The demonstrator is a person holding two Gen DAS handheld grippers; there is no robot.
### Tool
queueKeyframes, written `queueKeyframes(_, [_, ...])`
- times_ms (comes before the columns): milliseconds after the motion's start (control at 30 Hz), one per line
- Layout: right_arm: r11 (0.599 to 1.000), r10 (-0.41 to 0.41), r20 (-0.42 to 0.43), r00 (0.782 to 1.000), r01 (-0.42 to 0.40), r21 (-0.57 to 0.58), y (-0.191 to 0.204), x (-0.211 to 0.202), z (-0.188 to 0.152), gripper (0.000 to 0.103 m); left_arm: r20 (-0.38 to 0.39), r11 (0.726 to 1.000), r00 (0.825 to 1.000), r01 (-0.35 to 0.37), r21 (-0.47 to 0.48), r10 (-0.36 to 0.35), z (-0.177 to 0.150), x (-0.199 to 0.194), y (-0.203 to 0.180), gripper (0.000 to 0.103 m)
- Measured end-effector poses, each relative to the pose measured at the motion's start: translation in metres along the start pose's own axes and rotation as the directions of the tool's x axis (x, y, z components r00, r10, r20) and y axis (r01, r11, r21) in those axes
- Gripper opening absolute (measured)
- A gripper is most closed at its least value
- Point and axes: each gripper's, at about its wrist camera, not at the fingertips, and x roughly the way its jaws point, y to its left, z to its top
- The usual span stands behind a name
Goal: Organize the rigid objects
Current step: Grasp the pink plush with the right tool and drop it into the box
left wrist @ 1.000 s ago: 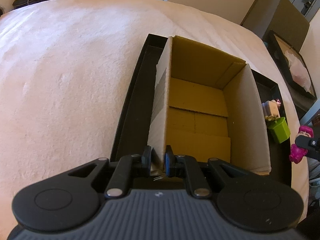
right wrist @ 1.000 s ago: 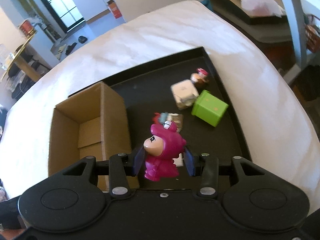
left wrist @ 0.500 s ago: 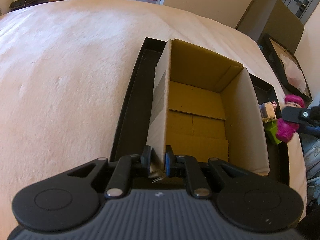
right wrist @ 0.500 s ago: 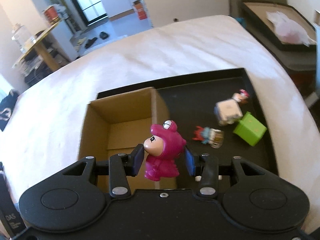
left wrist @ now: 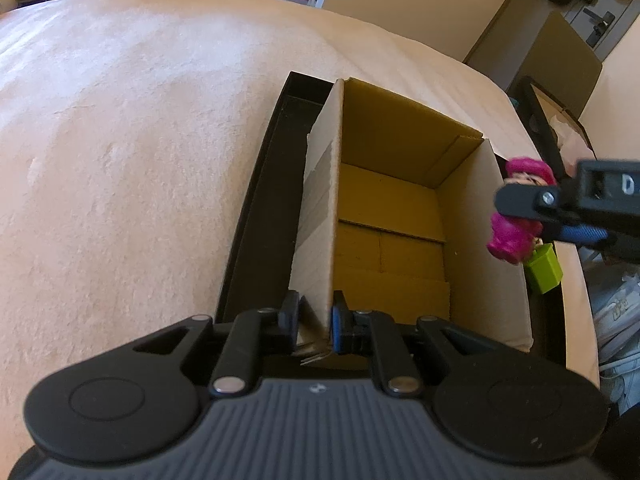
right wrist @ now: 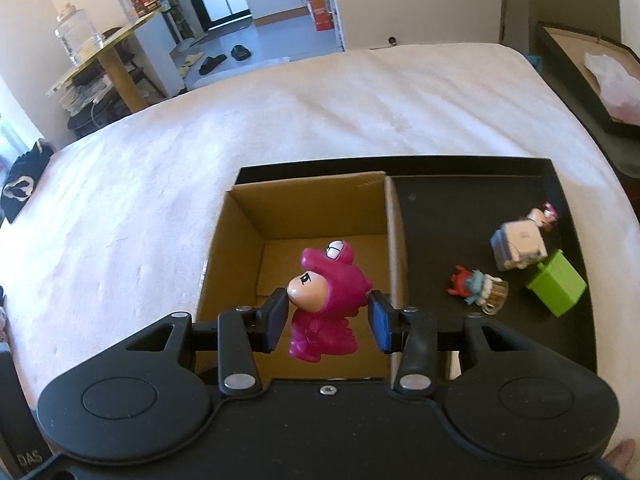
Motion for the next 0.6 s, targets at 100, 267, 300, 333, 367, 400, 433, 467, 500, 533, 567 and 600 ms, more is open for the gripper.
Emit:
queueKeyframes(100, [1.000,-0.004,0.002,1.000,0.004,-0.023,0.009,0.005,0.005,0.043,0.000,1.000,1.000,0.006,-0.007,-0.006,0.000,0.000,0.001,0.014])
queueKeyframes(267, [0.999,0.019,0.034,0.999,-0.018,-0.045,0.024,0.005,0.015,0.047,0.000,1.000,1.000,0.010,-0.010,-0.010,0.000,-0.001,0.002,0.014])
queueKeyframes(300, [0.999,0.022,0.040,0.999,-0.020,-0.046,0.025,0.004,0.016,0.054,0.001,1.000,1.000,0.009,-0.009,-0.009,0.000,-0.001,0.001,0.014])
queueKeyframes(333, [0.998,0.033,0.047,0.998,-0.030,-0.046,0.026,0.002,0.017,0.057,0.002,1.000,1.000,0.008,-0.007,-0.008,0.000,-0.001,0.001,0.014])
queueKeyframes(367, [0.998,0.039,0.048,0.998,-0.037,-0.046,0.027,0.002,0.017,0.059,0.002,1.000,1.000,0.007,-0.005,-0.007,0.000,-0.001,0.001,0.014])
queueKeyframes(400, [0.998,0.041,0.045,0.998,-0.039,-0.047,0.026,0.001,0.017,0.059,0.003,1.000,1.000,0.007,-0.004,-0.007,-0.001,-0.002,0.001,0.014])
queueKeyframes(433, [0.998,0.043,0.042,0.998,-0.041,-0.045,0.024,0.000,0.016,0.059,0.002,1.000,1.000,0.006,-0.003,-0.006,0.000,-0.001,0.001,0.014])
queueKeyframes(467, [0.998,0.044,0.040,0.998,-0.042,-0.039,0.022,-0.001,0.015,0.059,0.004,1.000,1.000,0.005,-0.002,-0.005,0.000,-0.001,0.001,0.014])
queueKeyframes(500, [0.999,0.046,0.039,0.998,-0.044,-0.031,0.019,-0.002,0.014,0.059,0.003,1.000,1.000,0.005,-0.002,-0.005,0.000,-0.001,0.001,0.014])
queueKeyframes(533, [0.999,0.051,0.040,0.998,-0.050,-0.020,0.014,-0.005,0.013,0.059,0.003,1.000,1.000,0.003,-0.002,-0.003,0.000,-0.001,0.001,0.014])
queueKeyframes(567, [0.999,0.053,0.041,0.998,-0.052,-0.011,0.011,-0.007,0.012,0.059,0.003,1.000,1.000,0.002,-0.002,-0.002,0.000,-0.001,0.001,0.014])
queueKeyframes(600, [0.999,0.052,0.043,0.998,-0.052,-0.001,0.006,-0.010,0.012,0.059,0.003,1.000,1.000,0.000,-0.001,0.000,0.000,0.000,0.000,0.014])
